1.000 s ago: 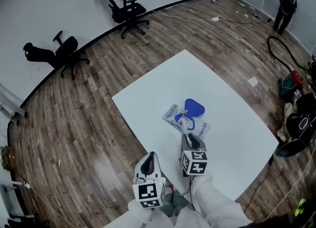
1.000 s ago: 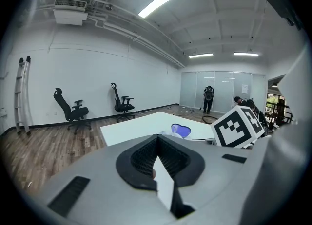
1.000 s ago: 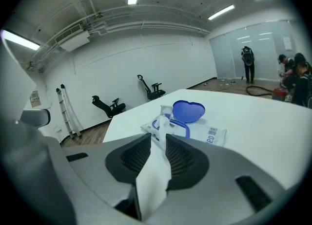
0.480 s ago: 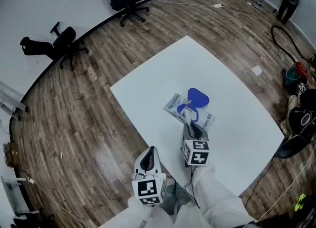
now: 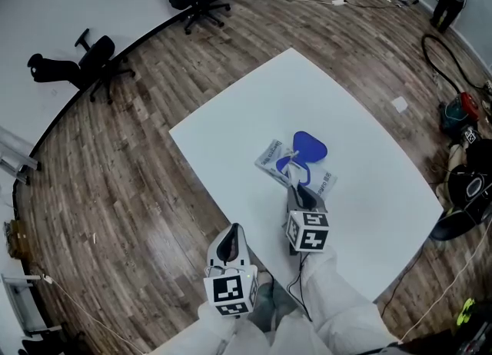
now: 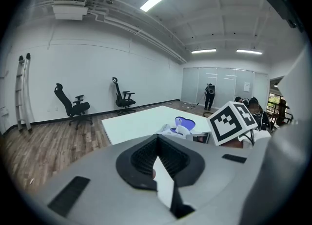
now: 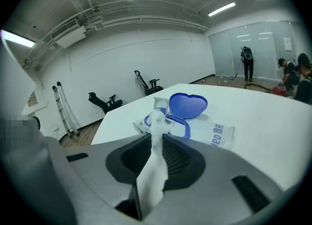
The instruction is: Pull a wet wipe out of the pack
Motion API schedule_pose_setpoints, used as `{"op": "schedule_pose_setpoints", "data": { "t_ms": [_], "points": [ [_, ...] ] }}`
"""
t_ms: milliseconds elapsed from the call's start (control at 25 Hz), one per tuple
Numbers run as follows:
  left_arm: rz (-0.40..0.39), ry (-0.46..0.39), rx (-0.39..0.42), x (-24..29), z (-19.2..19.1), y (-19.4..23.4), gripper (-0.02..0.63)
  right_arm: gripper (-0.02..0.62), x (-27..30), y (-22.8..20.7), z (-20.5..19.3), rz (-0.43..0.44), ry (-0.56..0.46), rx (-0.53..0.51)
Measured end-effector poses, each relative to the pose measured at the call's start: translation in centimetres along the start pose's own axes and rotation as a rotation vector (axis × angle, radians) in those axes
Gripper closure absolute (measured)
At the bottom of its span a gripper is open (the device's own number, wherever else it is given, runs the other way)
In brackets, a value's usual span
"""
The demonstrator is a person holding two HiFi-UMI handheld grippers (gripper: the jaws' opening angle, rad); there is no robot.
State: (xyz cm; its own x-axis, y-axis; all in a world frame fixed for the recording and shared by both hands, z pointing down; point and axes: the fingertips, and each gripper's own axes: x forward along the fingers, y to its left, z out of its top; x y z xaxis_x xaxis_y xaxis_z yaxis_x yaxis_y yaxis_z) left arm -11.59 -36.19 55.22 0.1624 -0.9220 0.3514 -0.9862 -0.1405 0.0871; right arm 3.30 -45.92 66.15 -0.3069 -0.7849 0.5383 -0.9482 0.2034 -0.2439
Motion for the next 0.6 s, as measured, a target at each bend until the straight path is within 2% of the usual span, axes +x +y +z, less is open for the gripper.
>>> {"op": "schedule_pose_setpoints", "data": {
  "t_ms": [160, 600],
  "points": [
    [0.004, 0.000, -0.003, 0.04, 0.10, 0.23, 0.606, 0.554, -0.14, -0.01, 0.22, 0.004, -0.001, 0.006],
    [0.010, -0.014, -0.005, -0.73, 0.40, 0.55, 0.606, 0.583, -0.35, -0.33, 0.59, -0.019, -0.010, -0.018]
  ]
}}
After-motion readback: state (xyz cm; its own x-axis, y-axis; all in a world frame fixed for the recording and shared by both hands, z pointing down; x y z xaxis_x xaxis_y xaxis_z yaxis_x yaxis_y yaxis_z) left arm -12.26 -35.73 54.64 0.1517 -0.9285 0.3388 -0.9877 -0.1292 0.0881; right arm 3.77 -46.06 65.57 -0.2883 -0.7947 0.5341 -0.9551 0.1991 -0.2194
